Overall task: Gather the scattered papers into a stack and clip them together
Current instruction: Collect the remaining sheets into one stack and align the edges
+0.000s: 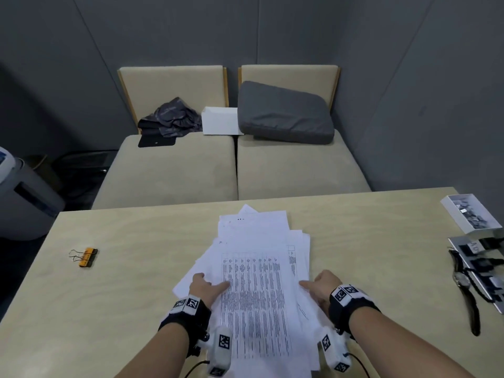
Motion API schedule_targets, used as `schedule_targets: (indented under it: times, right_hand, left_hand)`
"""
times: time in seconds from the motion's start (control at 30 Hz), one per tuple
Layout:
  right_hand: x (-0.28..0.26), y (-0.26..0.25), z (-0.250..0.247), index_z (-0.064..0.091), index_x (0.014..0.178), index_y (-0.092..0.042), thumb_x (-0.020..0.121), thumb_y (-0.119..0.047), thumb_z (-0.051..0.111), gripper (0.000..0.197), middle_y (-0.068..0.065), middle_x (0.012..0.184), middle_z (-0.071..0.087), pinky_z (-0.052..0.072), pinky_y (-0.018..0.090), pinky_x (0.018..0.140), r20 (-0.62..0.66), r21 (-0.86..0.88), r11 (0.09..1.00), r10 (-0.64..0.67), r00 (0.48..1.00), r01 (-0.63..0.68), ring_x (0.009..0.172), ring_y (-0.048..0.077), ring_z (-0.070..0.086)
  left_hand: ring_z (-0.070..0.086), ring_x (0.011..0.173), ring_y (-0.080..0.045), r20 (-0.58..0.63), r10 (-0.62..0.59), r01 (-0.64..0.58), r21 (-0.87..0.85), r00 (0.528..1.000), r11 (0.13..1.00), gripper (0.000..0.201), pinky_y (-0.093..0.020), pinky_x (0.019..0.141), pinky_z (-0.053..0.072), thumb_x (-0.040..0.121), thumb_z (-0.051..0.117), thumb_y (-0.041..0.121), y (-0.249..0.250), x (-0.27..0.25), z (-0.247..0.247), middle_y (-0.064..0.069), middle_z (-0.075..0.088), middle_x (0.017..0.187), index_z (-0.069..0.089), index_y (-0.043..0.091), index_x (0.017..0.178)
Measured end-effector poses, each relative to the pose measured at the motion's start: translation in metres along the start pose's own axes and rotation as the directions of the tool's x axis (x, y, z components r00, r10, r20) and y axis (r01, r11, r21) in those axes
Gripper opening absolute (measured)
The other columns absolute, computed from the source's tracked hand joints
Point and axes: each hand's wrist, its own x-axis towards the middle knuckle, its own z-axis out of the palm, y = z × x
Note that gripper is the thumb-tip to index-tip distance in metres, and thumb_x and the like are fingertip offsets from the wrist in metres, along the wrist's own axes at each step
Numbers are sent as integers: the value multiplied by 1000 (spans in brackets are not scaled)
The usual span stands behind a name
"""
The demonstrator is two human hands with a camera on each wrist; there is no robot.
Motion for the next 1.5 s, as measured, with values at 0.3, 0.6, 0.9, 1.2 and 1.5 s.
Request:
schedule_targets:
  times: [0.3,0.6,0.9,1.2,1.5]
  right_hand:
    - [21,-6,5,54,80,-10,54,-53,83,57,1,69,59,44,24,57,71,147,989,24,997,-34,57,17,55]
    - [2,-16,4,48,134,-12,63,-37,87,85,5,137,55,41,32,105,96,85,996,-21,995,13,122,25,55]
    - [-9,-17,-3,23,139,1,61,-36,86,107,18,134,47,49,39,95,-35,138,973,192,981,-186,118,34,54]
    - [-3,-31,-13,69,100,-21,22,-63,89,91,3,109,72,51,48,95,-30,580,812,-64,998,70,99,28,67]
    - [12,-87,27,66,93,-20,78,-62,54,46,6,98,66,42,37,87,38,59,997,-57,998,54,120,32,49]
  left_hand:
    - [66,74,-29,59,-18,18,10,998,1000,91,-30,55,44,38,74,65,1,8,17,-15,63,78,59,0,100]
    - [58,84,-21,165,216,-234,98,962,967,37,-26,74,50,68,72,30,32,-16,25,-10,50,109,48,20,94]
    - [62,103,-26,287,369,-401,63,884,914,52,-24,74,49,83,64,10,71,-59,54,-7,61,115,40,10,128]
    - [63,100,-28,199,470,-499,133,860,856,40,-34,81,49,80,67,16,133,-35,-10,-10,66,113,59,11,119]
    - [61,102,-31,112,309,-324,476,944,817,50,-39,90,53,75,73,30,97,45,-41,-15,59,120,60,8,117]
